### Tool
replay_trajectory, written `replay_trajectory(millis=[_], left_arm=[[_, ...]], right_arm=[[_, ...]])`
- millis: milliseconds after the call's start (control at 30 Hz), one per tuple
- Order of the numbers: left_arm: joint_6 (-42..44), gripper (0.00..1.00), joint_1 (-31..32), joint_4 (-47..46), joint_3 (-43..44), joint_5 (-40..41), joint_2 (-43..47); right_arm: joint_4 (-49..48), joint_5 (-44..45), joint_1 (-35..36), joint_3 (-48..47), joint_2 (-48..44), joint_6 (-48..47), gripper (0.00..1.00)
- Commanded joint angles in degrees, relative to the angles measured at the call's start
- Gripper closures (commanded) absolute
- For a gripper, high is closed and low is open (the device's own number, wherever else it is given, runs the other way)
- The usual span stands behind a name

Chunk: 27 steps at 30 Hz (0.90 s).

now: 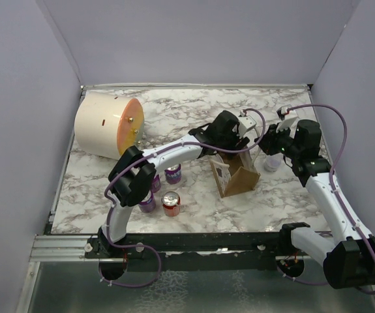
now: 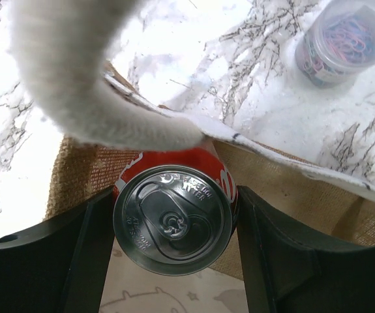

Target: Place the beverage into the canvas bag

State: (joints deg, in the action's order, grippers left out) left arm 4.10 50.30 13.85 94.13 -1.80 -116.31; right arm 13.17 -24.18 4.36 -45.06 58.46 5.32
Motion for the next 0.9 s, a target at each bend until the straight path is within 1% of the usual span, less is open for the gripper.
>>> replay_trajectory(millis=[0,300,467,600,667,833,867], left_arm=[[-2.15,1.0,-0.73,-9.2,0.89,2.03,0.65],[-1.86,1.0,-0.91,-10.52,1.01,2.54,-2.52],[-1.44,1.0,-0.91,-12.25,-0.83,0.24,-3.02],[-1.57,0.92,-0.89,-12.44,-1.72,-2.96,-3.13],[-1.43,0.86,-0.91,-12.1,-1.75,-4.4,-3.13],[-1.72,0.58,-0.98,-11.2,-1.59,-7.33,-2.66],[-1.66,0.55,-0.99,-11.02,-1.46,-8.02,-2.45]], right_arm=[[-1.25,0.69,-0.41,1.08,-0.64,0.13,0.99],[-1.81,-0.51,-0.41,1.82,-0.54,-0.03,0.99],[-2.01,-0.04,-0.41,1.93,-0.47,-0.21,0.99],[-2.18,0.5,-0.43,2.0,-0.5,-0.47,0.99],[-2.14,0.83,-0.47,1.89,-0.55,-0.57,0.99],[-2.05,0.81,-0.49,1.68,-0.69,-0.66,0.99],[-2.01,0.81,-0.49,1.68,-0.69,-0.66,0.99]])
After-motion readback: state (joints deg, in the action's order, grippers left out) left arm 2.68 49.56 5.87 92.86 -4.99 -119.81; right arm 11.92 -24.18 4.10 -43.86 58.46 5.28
